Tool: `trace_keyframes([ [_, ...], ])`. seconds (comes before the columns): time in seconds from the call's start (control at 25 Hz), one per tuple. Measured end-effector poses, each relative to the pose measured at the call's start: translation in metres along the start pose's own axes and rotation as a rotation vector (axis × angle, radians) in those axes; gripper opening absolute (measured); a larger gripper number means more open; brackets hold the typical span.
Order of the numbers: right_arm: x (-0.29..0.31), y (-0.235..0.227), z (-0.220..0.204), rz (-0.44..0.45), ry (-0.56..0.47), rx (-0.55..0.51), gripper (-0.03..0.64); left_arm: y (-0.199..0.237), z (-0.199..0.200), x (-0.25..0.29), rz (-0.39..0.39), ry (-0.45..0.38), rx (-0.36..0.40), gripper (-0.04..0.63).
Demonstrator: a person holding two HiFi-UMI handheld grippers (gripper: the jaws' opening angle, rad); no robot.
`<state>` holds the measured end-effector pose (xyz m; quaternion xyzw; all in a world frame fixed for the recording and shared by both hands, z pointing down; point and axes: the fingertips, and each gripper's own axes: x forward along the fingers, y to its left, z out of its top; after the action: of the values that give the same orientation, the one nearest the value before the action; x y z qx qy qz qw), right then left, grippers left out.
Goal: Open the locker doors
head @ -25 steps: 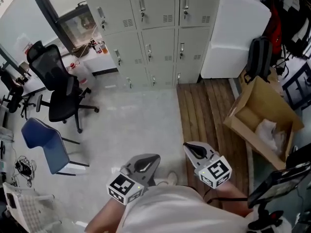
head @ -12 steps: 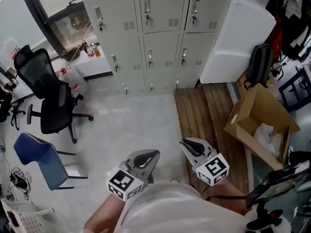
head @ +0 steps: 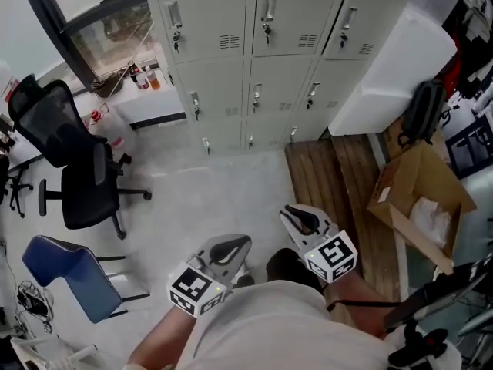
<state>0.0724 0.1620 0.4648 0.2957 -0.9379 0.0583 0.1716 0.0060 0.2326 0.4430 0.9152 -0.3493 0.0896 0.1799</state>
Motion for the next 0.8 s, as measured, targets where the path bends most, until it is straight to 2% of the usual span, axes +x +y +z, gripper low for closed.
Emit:
trace_keyframes([
  [0.2, 0.052, -0.041, 0.007, -0.015, 0.020, -0.003, 0.020, 0.046, 0.007, 0.010, 0.007, -0.005, -0.033, 0.011],
  [0.4, 0.118, -0.106, 0.005, -0.034, 0.009, 0.084, 0.021, 0.093, 0.018, 0.034, 0.047, 0.015, -0.060, 0.011],
  [0.56, 0.175, -0.165, 0.001, -0.044, 0.012, 0.114, 0.077, 0.131, 0.029, 0.065, 0.070, 0.039, -0.098, 0.011],
  [0.8, 0.264, -0.249, -0.025, -0.066, 0.047, 0.143, 0.077, 0.185, 0.036, 0.120, 0.082, 0.096, -0.114, 0.011],
])
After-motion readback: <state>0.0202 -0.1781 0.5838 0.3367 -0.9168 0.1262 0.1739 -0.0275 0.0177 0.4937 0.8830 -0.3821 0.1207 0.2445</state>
